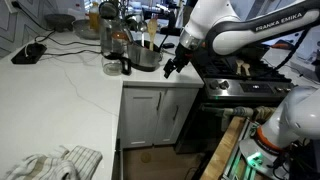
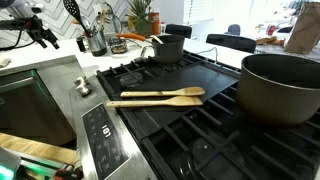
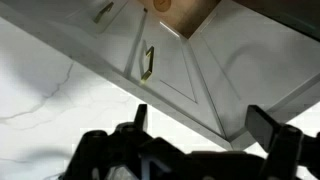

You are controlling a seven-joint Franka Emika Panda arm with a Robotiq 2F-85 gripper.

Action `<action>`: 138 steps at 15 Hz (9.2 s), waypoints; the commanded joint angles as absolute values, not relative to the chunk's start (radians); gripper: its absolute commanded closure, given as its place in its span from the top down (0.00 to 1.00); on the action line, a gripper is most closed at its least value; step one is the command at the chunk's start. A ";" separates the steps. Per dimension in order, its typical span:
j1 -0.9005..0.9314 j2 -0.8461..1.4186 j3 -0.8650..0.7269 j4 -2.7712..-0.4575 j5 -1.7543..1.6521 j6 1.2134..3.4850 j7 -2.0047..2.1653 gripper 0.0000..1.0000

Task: Pick up the spatula on the counter and then put it in the silver tin

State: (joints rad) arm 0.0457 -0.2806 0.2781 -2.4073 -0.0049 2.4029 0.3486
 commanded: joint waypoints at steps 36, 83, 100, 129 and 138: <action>0.069 -0.279 0.255 -2.406 -0.014 2.400 0.354 1.00; -0.116 0.017 -0.167 -1.946 -0.011 2.379 -0.162 1.00; -0.199 0.550 -0.143 -1.314 0.049 1.996 -0.118 1.00; -0.298 0.995 -0.073 -0.802 0.099 1.931 -0.264 0.66; -0.297 0.984 -0.065 -0.806 0.100 1.918 -0.288 0.01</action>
